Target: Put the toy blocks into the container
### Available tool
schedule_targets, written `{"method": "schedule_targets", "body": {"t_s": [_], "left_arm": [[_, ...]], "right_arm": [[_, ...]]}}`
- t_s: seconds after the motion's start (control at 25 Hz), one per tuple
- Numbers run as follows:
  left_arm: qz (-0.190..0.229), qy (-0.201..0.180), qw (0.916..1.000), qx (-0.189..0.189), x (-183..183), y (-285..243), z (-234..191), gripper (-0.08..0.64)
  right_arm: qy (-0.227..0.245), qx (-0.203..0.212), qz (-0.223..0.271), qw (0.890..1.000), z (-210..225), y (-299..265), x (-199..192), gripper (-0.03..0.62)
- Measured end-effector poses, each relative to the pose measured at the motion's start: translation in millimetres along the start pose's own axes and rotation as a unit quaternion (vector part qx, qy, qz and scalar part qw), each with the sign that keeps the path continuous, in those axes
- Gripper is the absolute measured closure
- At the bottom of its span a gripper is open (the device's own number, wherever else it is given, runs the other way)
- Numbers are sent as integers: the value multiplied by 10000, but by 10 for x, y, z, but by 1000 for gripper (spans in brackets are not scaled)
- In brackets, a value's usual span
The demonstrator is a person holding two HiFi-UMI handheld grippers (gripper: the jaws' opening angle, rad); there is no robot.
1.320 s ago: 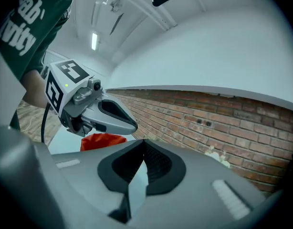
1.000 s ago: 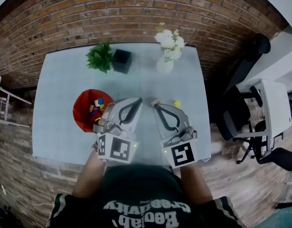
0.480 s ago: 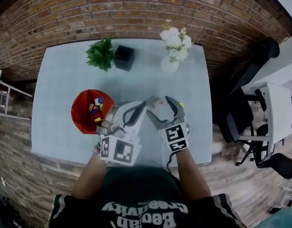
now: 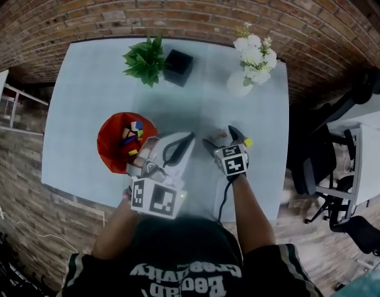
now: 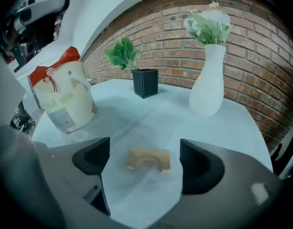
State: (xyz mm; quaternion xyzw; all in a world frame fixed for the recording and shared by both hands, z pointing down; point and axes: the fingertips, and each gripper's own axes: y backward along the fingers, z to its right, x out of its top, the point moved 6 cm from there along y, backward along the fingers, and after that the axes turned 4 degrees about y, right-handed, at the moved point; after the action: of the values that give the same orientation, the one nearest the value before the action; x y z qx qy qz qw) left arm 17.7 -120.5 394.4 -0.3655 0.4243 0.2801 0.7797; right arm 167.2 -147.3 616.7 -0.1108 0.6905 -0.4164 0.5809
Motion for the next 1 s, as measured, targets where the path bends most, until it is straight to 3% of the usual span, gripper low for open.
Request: {"method": "schedule_targets", "body": {"t_s": [0.16,0.2,0.24,0.48,0.76,1.0], "left_arm": [[-55,39,10000,65,-51,-19,-63,555],[-62,46,9999,80,-55,-22,-75,555],[-68,52,9999,91,-59,-24,-83,555],[-81,73,9999,132,-83,-25,-103,555],[56,31,9998,169,19,12,-121,555],[285,-41,9993,233,216,98,-125,555]], "right_arm": [[-173,45,-319,9993,32,-190,-114,127],[-164,26,-388,9991,37,-210,-134,174],[-151,8,-438,9989,42,-218,-155,281],[-14,162,-441,9989,38,-214,-171,284],[519,-145,679,9962,-61,397,414,283],[1122,-421,1898,9745,-297,1279,1045,282]]}}
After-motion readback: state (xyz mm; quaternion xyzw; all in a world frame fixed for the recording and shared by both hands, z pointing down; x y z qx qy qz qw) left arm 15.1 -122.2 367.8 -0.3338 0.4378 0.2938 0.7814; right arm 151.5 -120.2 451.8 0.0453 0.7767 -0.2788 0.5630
